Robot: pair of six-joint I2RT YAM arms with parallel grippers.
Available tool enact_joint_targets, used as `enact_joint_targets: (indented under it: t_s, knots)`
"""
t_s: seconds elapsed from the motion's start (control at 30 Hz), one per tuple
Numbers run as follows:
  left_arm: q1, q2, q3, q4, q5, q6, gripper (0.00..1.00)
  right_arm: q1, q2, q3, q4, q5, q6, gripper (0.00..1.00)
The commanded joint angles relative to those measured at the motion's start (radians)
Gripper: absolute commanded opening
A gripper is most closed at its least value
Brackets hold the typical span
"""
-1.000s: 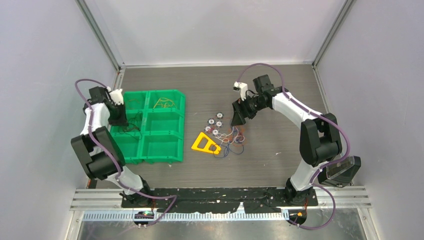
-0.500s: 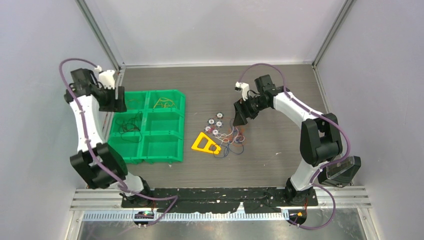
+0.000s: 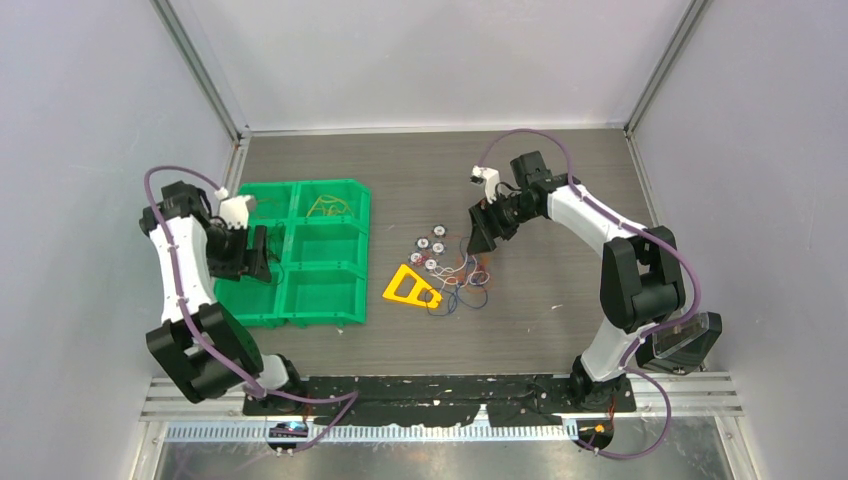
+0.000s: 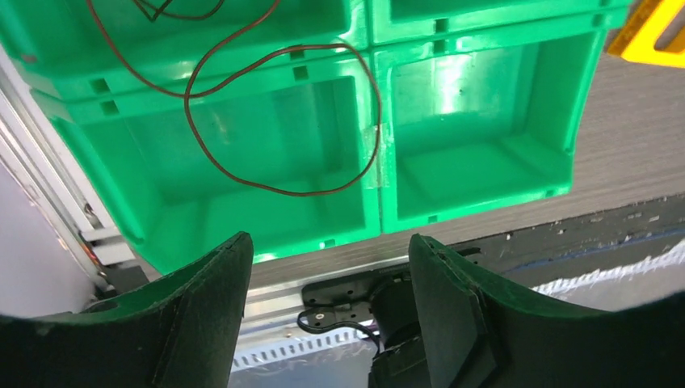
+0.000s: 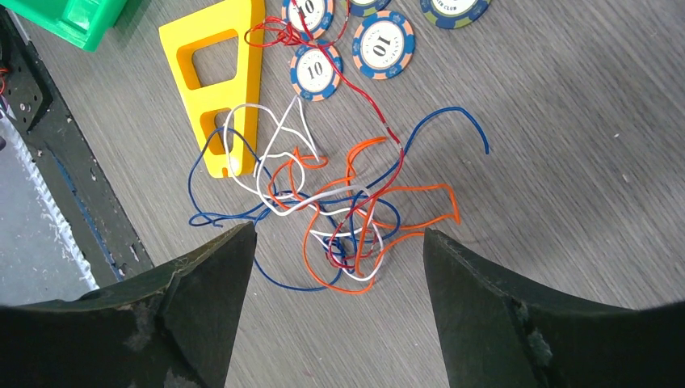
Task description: Untangle the cables
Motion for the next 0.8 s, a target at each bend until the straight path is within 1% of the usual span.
enact_joint_targets:
  t_s: [0.0,0.1,0.2,0.37,0.4,0.43,0.5,0.53,0.57,0.63,0.73,0.77]
  knots:
    - [0.017,-0.071,-0.055,0.148,-0.075,-0.175,0.72,-0.003,-0.058,-0.009,0.013,-0.023,-0.018,0.81]
    - [0.021,-0.069,-0.088,0.183,-0.114,-0.243,0.69,-0.005,-0.063,-0.014,0.012,-0.022,-0.021,0.81]
    - [0.026,-0.066,-0.123,0.208,-0.122,-0.291,0.65,-0.009,-0.067,-0.02,0.012,-0.021,-0.022,0.81]
    - [0.026,-0.042,-0.128,0.262,-0.072,-0.373,0.54,-0.014,-0.061,-0.022,0.012,-0.023,-0.023,0.81]
    - [0.027,-0.026,-0.119,0.271,-0.055,-0.389,0.5,-0.015,-0.058,-0.021,0.012,-0.023,-0.022,0.81]
    - [0.027,-0.013,-0.107,0.271,-0.036,-0.401,0.44,-0.016,-0.056,-0.017,0.012,-0.024,-0.022,0.81]
    - [0.027,0.013,-0.074,0.271,0.0,-0.421,0.26,-0.017,-0.051,-0.009,0.01,-0.022,-0.023,0.81]
    - [0.028,0.018,-0.061,0.277,0.007,-0.432,0.15,-0.019,-0.048,-0.004,0.01,-0.022,-0.023,0.81]
    - [0.029,0.021,-0.047,0.287,0.011,-0.445,0.08,-0.02,-0.046,-0.001,0.01,-0.022,-0.023,0.81]
    - [0.029,0.025,-0.028,0.319,0.013,-0.465,0.0,-0.023,-0.042,0.004,0.008,-0.021,-0.023,0.81]
    - [0.033,0.05,0.031,0.314,0.009,-0.48,0.0,-0.026,-0.034,0.02,-0.01,-0.02,-0.029,0.81]
    - [0.037,0.051,0.053,0.294,0.022,-0.469,0.12,-0.029,-0.03,0.024,-0.014,-0.017,-0.033,0.81]
